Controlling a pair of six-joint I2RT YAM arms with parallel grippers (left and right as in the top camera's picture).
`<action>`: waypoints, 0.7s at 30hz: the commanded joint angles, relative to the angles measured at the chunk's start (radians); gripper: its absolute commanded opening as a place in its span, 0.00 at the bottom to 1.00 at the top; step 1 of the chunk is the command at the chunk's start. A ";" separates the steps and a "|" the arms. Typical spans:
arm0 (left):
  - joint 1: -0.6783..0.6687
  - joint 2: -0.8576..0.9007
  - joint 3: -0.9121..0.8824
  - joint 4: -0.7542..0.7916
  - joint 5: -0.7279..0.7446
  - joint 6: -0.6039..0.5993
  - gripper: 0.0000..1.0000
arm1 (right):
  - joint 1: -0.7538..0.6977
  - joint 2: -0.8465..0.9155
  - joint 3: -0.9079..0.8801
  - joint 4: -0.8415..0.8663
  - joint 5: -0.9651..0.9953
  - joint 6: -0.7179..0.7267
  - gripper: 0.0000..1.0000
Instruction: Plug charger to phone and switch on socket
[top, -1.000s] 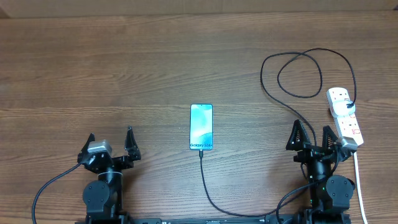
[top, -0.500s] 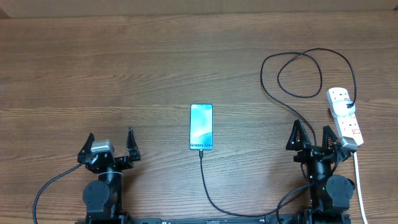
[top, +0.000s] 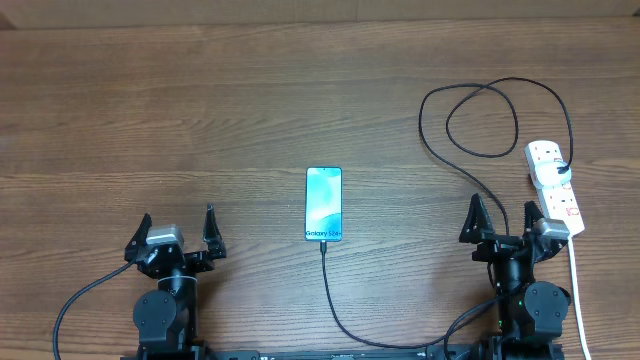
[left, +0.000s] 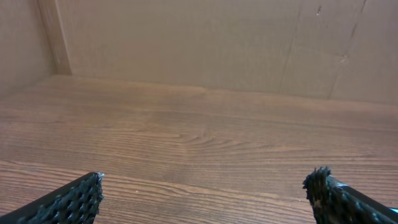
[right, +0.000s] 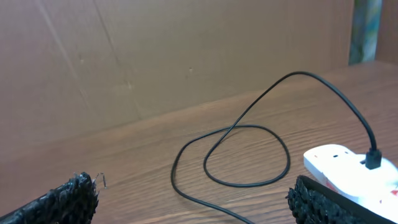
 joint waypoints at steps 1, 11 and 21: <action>0.008 0.005 -0.003 0.000 0.008 0.019 1.00 | 0.005 -0.013 -0.010 0.005 -0.001 -0.073 1.00; 0.008 0.005 -0.003 0.000 0.008 0.019 0.99 | 0.005 -0.013 -0.010 0.005 -0.002 -0.092 1.00; 0.008 0.005 -0.003 0.000 0.008 0.019 1.00 | 0.005 -0.012 -0.010 0.005 -0.002 -0.092 1.00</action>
